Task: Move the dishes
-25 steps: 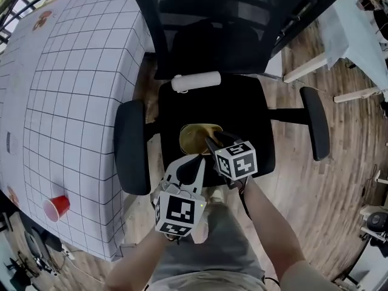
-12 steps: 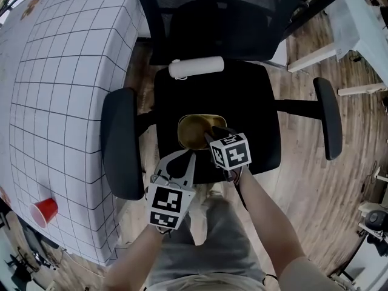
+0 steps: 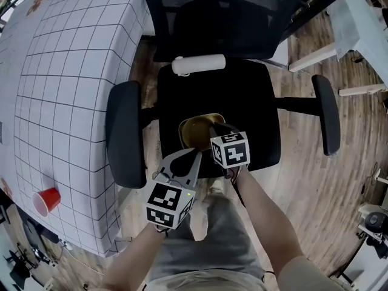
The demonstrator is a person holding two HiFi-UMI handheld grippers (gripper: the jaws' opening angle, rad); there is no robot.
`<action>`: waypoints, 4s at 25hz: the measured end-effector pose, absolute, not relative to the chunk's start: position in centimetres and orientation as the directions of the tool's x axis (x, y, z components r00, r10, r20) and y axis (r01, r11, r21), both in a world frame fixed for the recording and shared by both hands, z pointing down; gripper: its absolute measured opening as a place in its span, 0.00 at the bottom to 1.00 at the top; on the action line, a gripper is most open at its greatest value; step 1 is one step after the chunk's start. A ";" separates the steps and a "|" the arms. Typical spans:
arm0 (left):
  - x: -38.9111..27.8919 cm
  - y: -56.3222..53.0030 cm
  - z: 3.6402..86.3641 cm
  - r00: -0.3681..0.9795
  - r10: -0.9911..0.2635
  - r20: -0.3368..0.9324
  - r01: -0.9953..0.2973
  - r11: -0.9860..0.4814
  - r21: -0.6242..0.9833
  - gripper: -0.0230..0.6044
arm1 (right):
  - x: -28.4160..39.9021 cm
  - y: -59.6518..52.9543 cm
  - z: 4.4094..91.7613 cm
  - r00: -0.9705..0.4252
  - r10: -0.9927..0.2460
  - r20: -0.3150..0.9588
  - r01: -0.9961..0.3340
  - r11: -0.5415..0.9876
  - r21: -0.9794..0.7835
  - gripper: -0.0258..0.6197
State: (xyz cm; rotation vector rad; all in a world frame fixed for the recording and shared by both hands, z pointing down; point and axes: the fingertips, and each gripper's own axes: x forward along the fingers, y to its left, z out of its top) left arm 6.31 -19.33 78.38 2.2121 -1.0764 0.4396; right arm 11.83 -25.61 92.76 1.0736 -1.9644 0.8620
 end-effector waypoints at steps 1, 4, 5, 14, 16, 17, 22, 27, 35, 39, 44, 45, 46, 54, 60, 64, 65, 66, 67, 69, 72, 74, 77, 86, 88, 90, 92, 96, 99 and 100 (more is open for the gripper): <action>6.5 -19.4 77.4 0.614 -0.586 0.529 -0.789 -0.475 0.389 0.06 | 12.0 -25.8 92.0 -0.390 -0.402 0.828 -0.880 0.427 -0.207 0.09; 6.9 -19.7 74.6 0.618 -0.597 0.512 -0.786 -0.496 0.370 0.06 | 12.4 -26.2 88.6 -0.405 -0.427 0.809 -0.877 0.432 -0.211 0.09; 7.0 -19.8 73.6 0.619 -0.599 0.509 -0.785 -0.499 0.367 0.06 | 12.5 -26.3 87.1 -0.410 -0.435 0.802 -0.872 0.445 -0.204 0.09; 6.6 -19.8 62.1 0.605 -0.659 0.448 -0.796 -0.503 0.336 0.06 | 13.0 -26.6 68.7 -0.464 -0.555 0.691 -0.834 0.536 -0.130 0.09; 6.0 -19.7 58.6 0.599 -0.682 0.419 -0.801 -0.501 0.329 0.06 | 13.2 -26.2 64.8 -0.480 -0.577 0.661 -0.833 0.535 -0.139 0.09; 5.6 -19.7 56.9 0.593 -0.696 0.404 -0.805 -0.502 0.316 0.06 | 13.2 -26.0 62.9 -0.487 -0.589 0.645 -0.834 0.533 -0.144 0.09; 2.9 -18.8 48.2 0.555 -0.766 0.323 -0.831 -0.496 0.250 0.06 | 12.3 -24.4 53.6 -0.550 -0.595 0.586 -0.800 0.578 -0.164 0.09; 0.2 -17.3 40.5 0.509 -0.824 0.249 -0.860 -0.475 0.188 0.06 | 10.6 -22.8 44.8 -0.616 -0.592 0.520 -0.745 0.652 -0.140 0.09; -1.2 -13.8 31.3 0.484 -0.860 0.161 -0.875 -0.474 0.098 0.06 | 9.0 -19.2 34.0 -0.665 -0.633 0.397 -0.720 0.685 -0.115 0.09; -1.8 -11.2 27.5 0.474 -0.873 0.113 -0.881 -0.472 0.043 0.06 | 8.7 -16.2 29.3 -0.677 -0.654 0.337 -0.713 0.696 -0.082 0.09; -1.8 -8.2 23.7 0.473 -0.879 0.062 -0.880 -0.475 -0.015 0.06 | 8.9 -12.3 25.8 -0.700 -0.646 0.303 -0.692 0.719 -0.063 0.09; -1.7 -7.7 23.0 0.475 -0.879 0.047 -0.879 -0.477 -0.022 0.06 | 8.9 -11.6 25.3 -0.705 -0.643 0.299 -0.686 0.725 -0.056 0.09; -1.6 -7.0 22.4 0.479 -0.877 0.034 -0.877 -0.480 -0.024 0.06 | 8.9 -10.8 24.9 -0.710 -0.638 0.297 -0.679 0.732 -0.052 0.09; -2.6 -5.7 21.6 0.460 -0.888 0.012 -0.886 -0.460 -0.052 0.06 | 7.6 -9.4 24.3 -0.742 -0.605 0.290 -0.645 0.762 -0.059 0.09; -5.5 -3.5 22.5 0.384 -0.922 0.057 -0.923 -0.385 -0.021 0.06 | 4.3 -9.2 25.5 -0.770 -0.556 0.314 -0.602 0.796 -0.066 0.09; -8.7 -3.5 23.5 0.307 -0.950 0.056 -0.951 -0.309 -0.024 0.06 | 0.9 -10.4 26.8 -0.791 -0.506 0.344 -0.555 0.830 -0.057 0.09; -9.8 -3.6 23.7 0.278 -0.959 0.056 -0.960 -0.279 -0.025 0.06 | -0.3 -10.6 27.0 -0.801 -0.485 0.351 -0.535 0.843 -0.055 0.09; -10.9 -3.7 24.0 0.246 -0.968 0.056 -0.968 -0.248 -0.026 0.06 | -1.6 -10.8 27.2 -0.810 -0.463 0.360 -0.512 0.857 -0.051 0.09; -12.1 -3.7 24.2 0.216 -0.975 0.056 -0.976 -0.218 -0.025 0.06 | -2.9 -11.0 27.4 -0.818 -0.441 0.370 -0.490 0.871 -0.045 0.09; -14.3 -3.7 24.8 0.166 -0.984 0.059 -0.986 -0.167 -0.016 0.06 | -5.6 -11.3 28.0 -0.829 -0.402 0.389 -0.447 0.894 -0.030 0.09; -17.7 -3.4 26.2 0.098 -0.992 0.075 -0.995 -0.099 -0.006 0.06 | -9.7 -11.6 29.6 -0.842 -0.344 0.415 -0.389 0.921 -0.027 0.09; -19.9 -3.0 27.5 0.051 -0.994 0.095 -0.999 -0.052 -0.005 0.06 | -12.4 -11.7 31.1 -0.846 -0.306 0.437 -0.353 0.935 -0.028 0.09; -23.0 -2.7 29.6 -0.003 -0.992 0.127 -0.999 -0.002 -0.037 0.06 | -16.0 -11.9 33.7 -0.841 -0.253 0.479 -0.308 0.951 -0.038 0.09; -27.9 -2.7 37.3 -0.062 -0.971 0.233 -0.996 0.045 -0.076 0.06 | -22.6 -13.0 42.0 -0.780 -0.157 0.605 -0.260 0.962 -0.086 0.09; -28.2 -2.7 39.1 -0.067 -0.962 0.266 -0.994 0.042 -0.097 0.06 | -23.5 -13.0 43.5 -0.763 -0.142 0.630 -0.253 0.963 -0.089 0.09; -28.5 -2.7 40.9 -0.066 -0.952 0.300 -0.995 0.041 -0.090 0.06 | -24.2 -13.1 45.1 -0.742 -0.131 0.658 -0.250 0.964 -0.089 0.09; -28.9 -2.8 42.7 -0.062 -0.943 0.326 -0.997 0.042 -0.066 0.06 | -24.7 -13.4 46.8 -0.719 -0.129 0.683 -0.245 0.967 -0.075 0.09; -29.9 -2.8 46.0 -0.070 -0.927 0.369 -0.998 0.067 -0.019 0.06 | -25.4 -13.7 50.4 -0.679 -0.106 0.727 -0.235 0.969 -0.079 0.09; -30.6 -2.8 47.9 -0.069 -0.917 0.393 -0.997 0.081 0.013 0.06 | -25.8 -13.9 53.0 -0.647 -0.088 0.757 -0.238 0.967 -0.090 0.09; -30.8 -2.8 48.5 -0.066 -0.914 0.399 -0.996 0.082 0.021 0.06 | -25.9 -13.9 53.9 -0.637 -0.081 0.766 -0.239 0.966 -0.096 0.09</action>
